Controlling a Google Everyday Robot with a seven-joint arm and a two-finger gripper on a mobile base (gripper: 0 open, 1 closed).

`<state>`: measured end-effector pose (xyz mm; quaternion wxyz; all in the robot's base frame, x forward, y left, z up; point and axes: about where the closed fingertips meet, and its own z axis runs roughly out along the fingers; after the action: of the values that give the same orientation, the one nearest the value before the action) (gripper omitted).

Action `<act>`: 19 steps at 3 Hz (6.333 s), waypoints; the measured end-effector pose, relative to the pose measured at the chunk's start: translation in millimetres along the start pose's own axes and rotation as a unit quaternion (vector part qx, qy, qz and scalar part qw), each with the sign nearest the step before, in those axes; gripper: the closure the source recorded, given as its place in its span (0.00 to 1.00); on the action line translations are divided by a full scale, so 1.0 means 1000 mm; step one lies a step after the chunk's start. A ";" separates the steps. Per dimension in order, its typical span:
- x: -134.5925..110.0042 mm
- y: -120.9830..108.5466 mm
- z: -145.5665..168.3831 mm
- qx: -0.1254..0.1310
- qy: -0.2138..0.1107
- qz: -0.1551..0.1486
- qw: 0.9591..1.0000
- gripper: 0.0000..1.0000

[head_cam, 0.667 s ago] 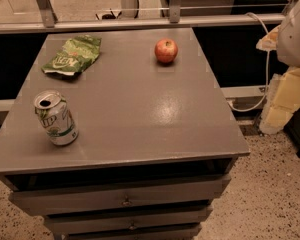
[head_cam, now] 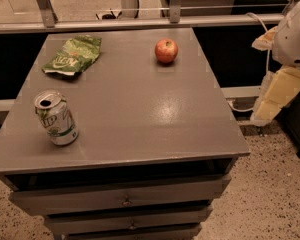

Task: Move apple near 7up can

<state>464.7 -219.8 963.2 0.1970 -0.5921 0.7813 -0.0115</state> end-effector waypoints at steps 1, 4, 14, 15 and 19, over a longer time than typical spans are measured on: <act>-0.003 -0.043 0.039 0.015 -0.061 0.019 0.998 0.00; -0.052 -0.154 0.095 0.045 -0.244 0.078 0.965 0.00; -0.176 -0.207 0.170 0.027 -0.429 0.141 0.892 1.00; -0.176 -0.207 0.170 0.027 -0.429 0.141 0.892 1.00; -0.247 -0.009 0.170 -0.219 -0.417 0.000 0.882 1.00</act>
Offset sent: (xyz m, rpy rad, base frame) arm 0.2027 0.0145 -0.0431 0.5017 -0.2298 -0.0483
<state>582.7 44.0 881.3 0.3700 -0.5703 0.6096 0.4078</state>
